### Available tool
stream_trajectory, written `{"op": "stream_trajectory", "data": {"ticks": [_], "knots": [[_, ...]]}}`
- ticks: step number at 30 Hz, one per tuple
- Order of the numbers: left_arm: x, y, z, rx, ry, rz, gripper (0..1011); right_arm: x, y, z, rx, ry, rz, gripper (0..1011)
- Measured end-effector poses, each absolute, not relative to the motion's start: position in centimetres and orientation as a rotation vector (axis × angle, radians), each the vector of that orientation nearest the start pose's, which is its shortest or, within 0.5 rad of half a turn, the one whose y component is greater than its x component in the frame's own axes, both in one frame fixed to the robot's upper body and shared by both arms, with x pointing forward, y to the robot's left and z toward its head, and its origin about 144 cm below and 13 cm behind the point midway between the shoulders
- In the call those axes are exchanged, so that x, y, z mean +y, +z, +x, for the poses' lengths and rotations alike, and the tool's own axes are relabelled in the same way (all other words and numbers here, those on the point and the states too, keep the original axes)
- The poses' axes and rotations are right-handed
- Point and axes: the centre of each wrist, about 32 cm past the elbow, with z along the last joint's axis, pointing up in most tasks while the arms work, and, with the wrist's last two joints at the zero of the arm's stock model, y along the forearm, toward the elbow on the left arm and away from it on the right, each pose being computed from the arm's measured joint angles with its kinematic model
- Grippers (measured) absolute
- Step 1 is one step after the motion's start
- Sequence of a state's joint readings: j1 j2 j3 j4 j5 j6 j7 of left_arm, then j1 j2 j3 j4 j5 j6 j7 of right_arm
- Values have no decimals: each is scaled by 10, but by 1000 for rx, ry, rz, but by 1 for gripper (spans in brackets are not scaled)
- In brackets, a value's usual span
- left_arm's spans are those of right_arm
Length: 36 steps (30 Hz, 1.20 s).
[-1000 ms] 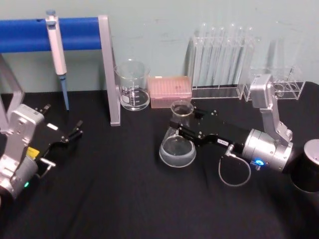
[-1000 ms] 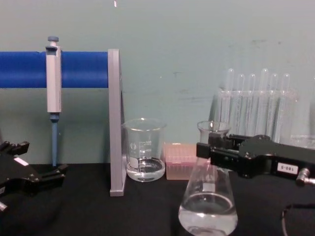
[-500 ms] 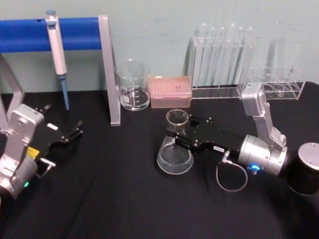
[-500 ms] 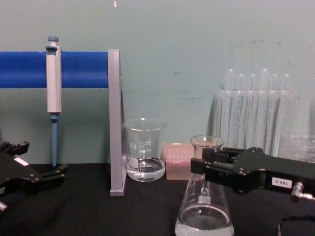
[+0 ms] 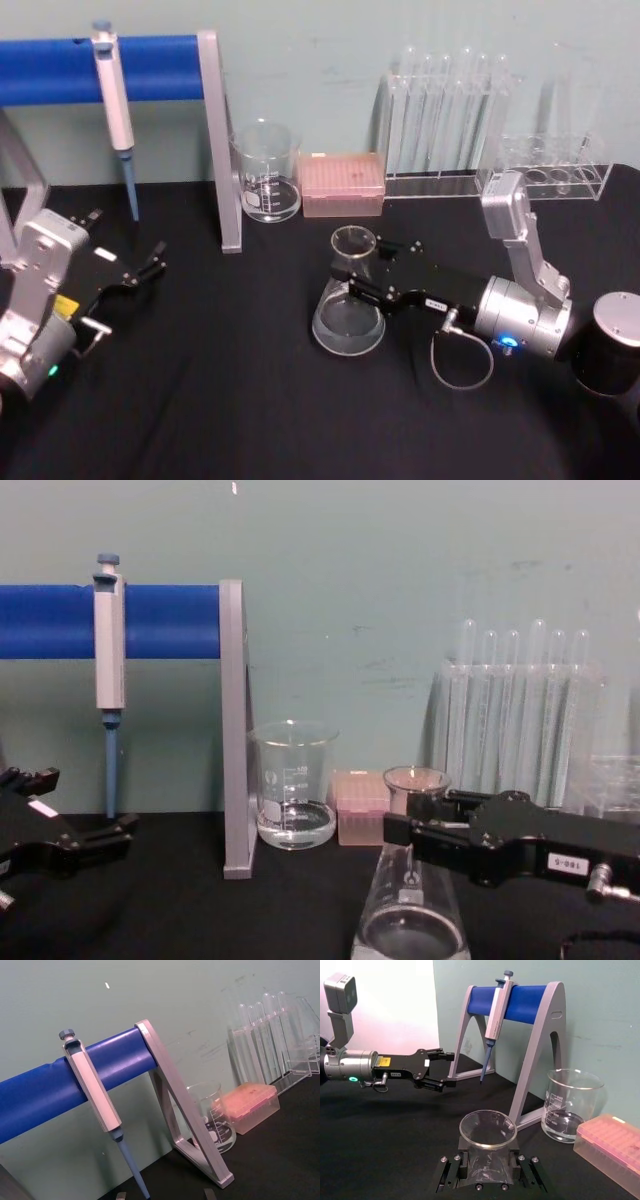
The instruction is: Grasp the erlenmeyer flask with one hand, shake it three times, then place it back.
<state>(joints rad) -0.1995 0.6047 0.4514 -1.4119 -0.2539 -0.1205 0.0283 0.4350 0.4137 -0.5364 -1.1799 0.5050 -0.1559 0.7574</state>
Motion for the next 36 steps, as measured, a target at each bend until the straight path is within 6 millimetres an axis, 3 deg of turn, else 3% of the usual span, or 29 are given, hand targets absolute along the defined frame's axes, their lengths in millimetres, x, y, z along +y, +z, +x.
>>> {"op": "stream_trajectory", "data": {"ticks": [36], "knots": [[310,1140,489,-285,1248,305,1001,-257,1142,555,-3,-517,-63,449]]}}
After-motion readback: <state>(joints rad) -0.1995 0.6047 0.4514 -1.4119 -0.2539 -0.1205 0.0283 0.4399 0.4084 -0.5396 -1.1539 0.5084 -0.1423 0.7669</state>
